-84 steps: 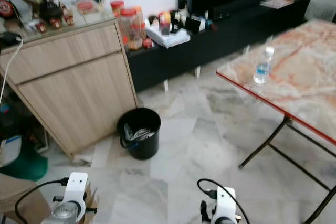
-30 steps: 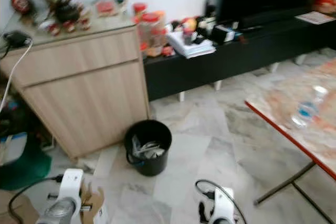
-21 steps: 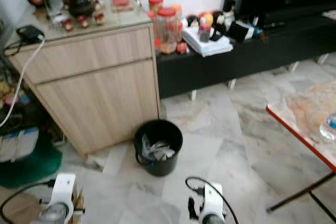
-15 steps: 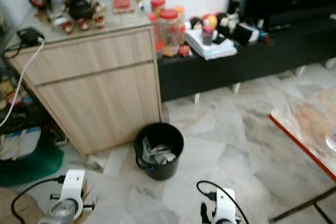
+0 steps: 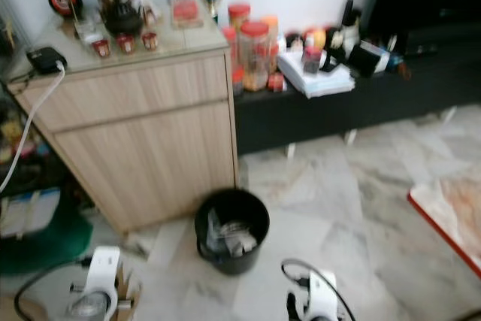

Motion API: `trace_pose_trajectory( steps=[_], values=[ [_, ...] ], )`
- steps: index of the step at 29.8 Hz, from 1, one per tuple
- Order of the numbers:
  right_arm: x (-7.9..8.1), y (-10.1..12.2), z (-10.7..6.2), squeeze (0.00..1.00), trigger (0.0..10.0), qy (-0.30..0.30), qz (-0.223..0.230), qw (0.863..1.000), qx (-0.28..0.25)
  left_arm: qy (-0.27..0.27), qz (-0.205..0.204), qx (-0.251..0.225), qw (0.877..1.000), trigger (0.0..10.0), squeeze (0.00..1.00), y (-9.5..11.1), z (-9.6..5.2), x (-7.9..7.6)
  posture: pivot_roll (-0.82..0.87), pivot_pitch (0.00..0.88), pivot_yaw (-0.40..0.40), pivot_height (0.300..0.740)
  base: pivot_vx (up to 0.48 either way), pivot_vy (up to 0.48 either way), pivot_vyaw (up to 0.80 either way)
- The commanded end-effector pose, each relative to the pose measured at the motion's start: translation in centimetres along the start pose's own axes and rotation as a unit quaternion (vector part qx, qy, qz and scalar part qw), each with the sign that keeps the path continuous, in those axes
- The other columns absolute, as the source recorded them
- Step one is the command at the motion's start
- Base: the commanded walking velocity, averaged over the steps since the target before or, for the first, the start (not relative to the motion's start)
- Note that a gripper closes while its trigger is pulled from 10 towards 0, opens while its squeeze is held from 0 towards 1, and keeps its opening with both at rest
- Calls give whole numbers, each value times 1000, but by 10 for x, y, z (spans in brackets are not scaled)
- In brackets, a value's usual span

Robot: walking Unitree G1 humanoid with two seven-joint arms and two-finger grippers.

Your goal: Picking trash to rubbish bin

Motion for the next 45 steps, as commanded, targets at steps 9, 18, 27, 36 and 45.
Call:
trace_pose_trajectory(
  steps=[9,18,27,36,45],
  values=[
    [3,6,1,0,10000,1,7,1000,-8,1,16,-1,1000,10000,0,0,0,4,-58,0,27,740,327,0,0],
    [4,10,2,0,10000,3,3,1000,-17,0,18,-4,1000,10000,0,2,0,4,-59,0,29,740,326,0,-238],
    [5,15,2,0,10000,4,-14,999,-32,-2,21,-7,1000,10000,0,5,1,2,-61,0,33,740,326,0,89],
    [2,18,2,0,10000,-3,5,999,-35,-6,25,-18,1000,10000,0,14,2,0,-65,0,35,740,327,0,178],
    [2,18,2,0,10000,-2,7,999,-37,-11,27,-29,999,10000,0,20,3,-4,-68,0,35,740,323,0,0]
  ],
)
Point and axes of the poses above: a point about 5 cm out from each wrist's last joint towards the gripper, its own z axis pointing out of the wrist towards the gripper, its own y axis along the axis of the wrist's last joint, x = y × z, the point moved 5 cm from there along z, pointing out of the wrist towards the gripper, and after that the axes turned 1 degree about z, right-handed, at the moved point
